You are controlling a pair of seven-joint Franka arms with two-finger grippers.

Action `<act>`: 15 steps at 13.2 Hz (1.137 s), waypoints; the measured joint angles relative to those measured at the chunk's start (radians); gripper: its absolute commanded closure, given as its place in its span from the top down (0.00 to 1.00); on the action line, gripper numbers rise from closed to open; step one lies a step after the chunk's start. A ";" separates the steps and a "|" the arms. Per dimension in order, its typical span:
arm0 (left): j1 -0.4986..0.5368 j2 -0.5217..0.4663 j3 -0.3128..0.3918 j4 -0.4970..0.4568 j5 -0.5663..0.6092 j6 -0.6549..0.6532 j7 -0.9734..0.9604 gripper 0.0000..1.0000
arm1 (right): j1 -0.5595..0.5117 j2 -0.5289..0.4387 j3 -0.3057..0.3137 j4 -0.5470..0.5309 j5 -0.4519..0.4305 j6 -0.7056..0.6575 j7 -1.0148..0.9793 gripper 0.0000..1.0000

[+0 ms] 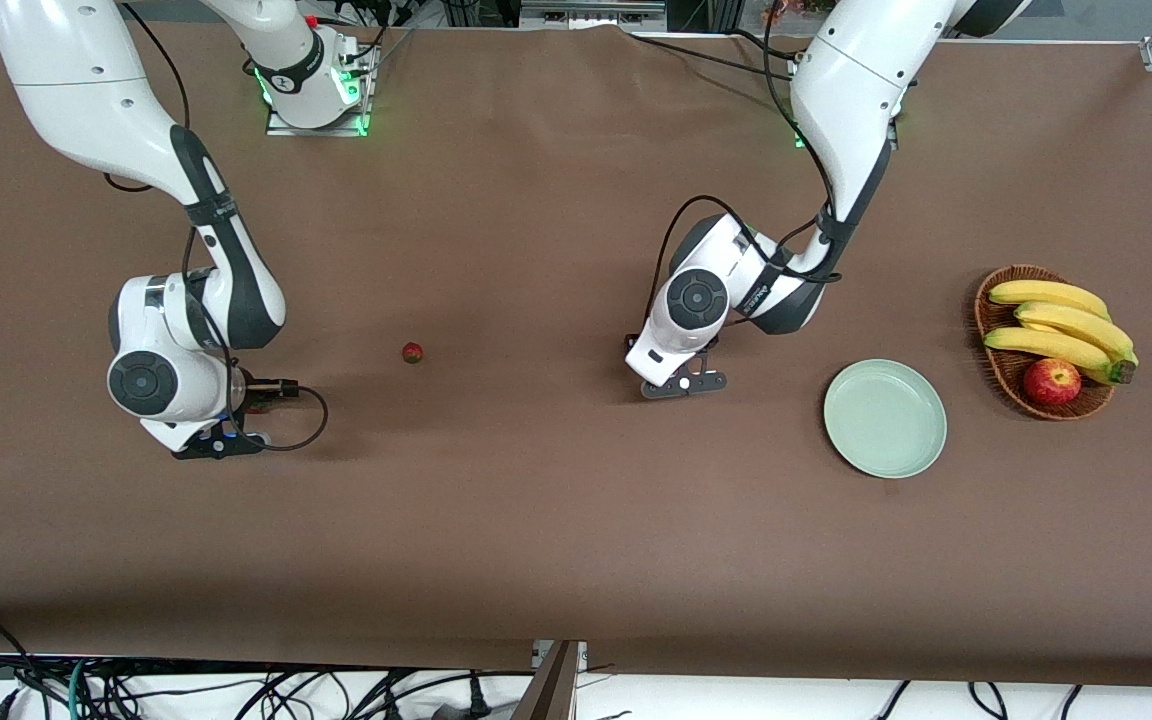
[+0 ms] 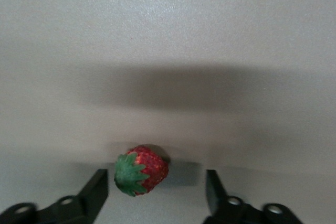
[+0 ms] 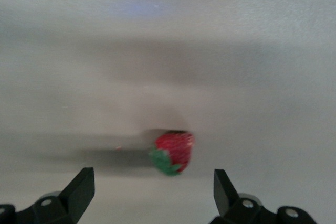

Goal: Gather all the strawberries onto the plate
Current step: 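Lower the strawberry onto the plate and open the left gripper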

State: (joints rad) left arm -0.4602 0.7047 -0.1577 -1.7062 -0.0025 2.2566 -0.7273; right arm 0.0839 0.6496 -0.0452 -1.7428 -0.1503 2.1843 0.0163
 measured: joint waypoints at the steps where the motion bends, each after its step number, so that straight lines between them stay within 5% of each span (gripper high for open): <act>1: 0.001 0.000 0.002 0.000 0.000 0.000 0.000 0.08 | -0.005 0.001 -0.005 -0.010 0.000 0.016 -0.014 1.00; 2: 0.002 -0.001 0.005 0.000 0.000 0.000 0.000 0.08 | -0.008 0.002 -0.007 -0.017 0.000 0.029 -0.021 0.98; 6: 0.023 -0.036 0.038 0.023 0.002 -0.088 0.019 0.12 | -0.010 0.002 -0.007 -0.026 0.000 0.056 -0.033 0.57; 11: 0.189 -0.170 0.052 0.035 0.022 -0.281 0.286 0.16 | -0.010 0.004 -0.008 -0.027 0.000 0.082 -0.081 0.16; 15: 0.255 -0.195 0.053 0.031 0.204 -0.361 0.460 0.16 | -0.011 0.002 -0.008 -0.027 0.000 0.077 -0.120 0.07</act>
State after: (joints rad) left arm -0.2053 0.5095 -0.1043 -1.6748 0.2018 1.8960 -0.2678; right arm 0.0727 0.6511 -0.0532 -1.7693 -0.1502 2.2617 -0.1036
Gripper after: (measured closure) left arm 0.656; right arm 0.674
